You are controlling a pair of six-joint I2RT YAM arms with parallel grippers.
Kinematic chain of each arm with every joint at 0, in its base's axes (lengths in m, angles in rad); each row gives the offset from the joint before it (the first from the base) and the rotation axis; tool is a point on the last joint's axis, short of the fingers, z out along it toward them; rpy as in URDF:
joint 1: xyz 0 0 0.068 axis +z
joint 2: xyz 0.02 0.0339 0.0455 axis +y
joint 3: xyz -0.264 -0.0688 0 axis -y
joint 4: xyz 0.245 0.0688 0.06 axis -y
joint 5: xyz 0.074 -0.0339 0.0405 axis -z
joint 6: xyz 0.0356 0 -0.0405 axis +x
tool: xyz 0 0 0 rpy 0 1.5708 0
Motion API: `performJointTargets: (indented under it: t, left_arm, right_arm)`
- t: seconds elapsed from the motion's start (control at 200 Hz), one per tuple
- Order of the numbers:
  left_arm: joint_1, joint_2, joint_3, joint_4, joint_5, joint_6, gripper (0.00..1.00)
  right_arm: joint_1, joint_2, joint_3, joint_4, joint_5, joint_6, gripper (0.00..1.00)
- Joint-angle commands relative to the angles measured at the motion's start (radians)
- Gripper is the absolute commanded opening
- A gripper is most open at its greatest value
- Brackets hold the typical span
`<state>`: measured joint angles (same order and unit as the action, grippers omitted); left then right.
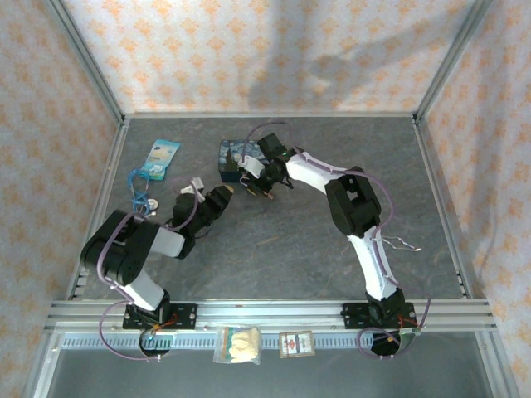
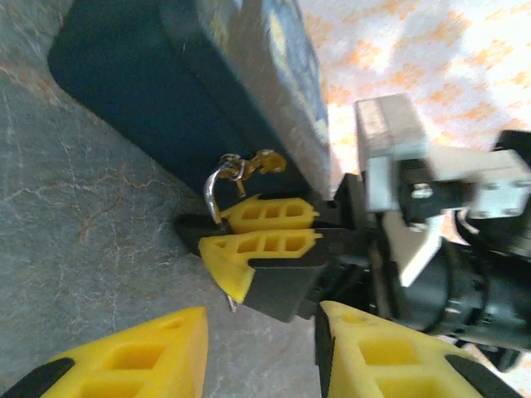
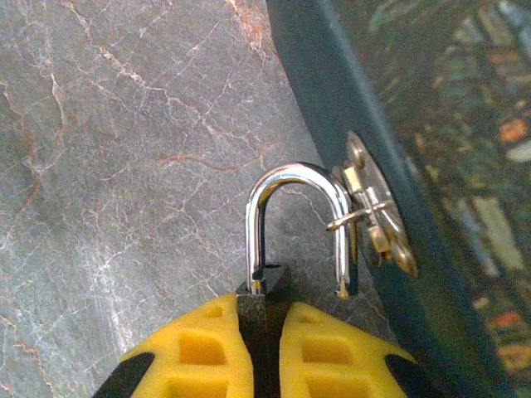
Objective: Unlock a padlock with a key
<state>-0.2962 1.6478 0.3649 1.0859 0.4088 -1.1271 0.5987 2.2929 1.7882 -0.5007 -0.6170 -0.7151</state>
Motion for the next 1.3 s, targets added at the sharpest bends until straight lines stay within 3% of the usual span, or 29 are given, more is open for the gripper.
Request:
performJointTargets:
  t: [0.0, 0.36, 0.686, 0.781, 1.001, 1.071, 1.296]
  left_arm:
    - [-0.025, 0.089, 0.071, 0.104, -0.048, 0.026, 0.37]
    - [-0.036, 0.291, 0.178, 0.168, -0.094, 0.030, 0.37]
    - [-0.038, 0.378, 0.242, 0.192, -0.106, 0.035, 0.35]
    - [-0.038, 0.387, 0.247, 0.200, -0.110, 0.036, 0.28]
    - [-0.038, 0.400, 0.259, 0.200, -0.103, 0.044, 0.00]
    - [-0.038, 0.401, 0.254, 0.202, -0.100, 0.045, 0.00]
    - [-0.037, 0.391, 0.204, 0.230, -0.114, 0.031, 0.00]
  right_arm:
    - [0.007, 0.018, -0.035, -0.058, -0.030, 0.017, 0.00]
    - [0.008, -0.009, -0.052, -0.023, -0.073, 0.034, 0.00]
    - [0.007, -0.015, -0.059, -0.021, -0.126, 0.043, 0.00]
    - [0.007, -0.019, -0.058, -0.025, -0.152, 0.042, 0.00]
    - [0.007, -0.037, -0.066, -0.008, -0.154, 0.064, 0.00]
    - [0.006, -0.052, -0.081, 0.019, -0.138, 0.093, 0.00]
    - [0.003, -0.161, -0.183, 0.113, -0.095, 0.239, 0.37]
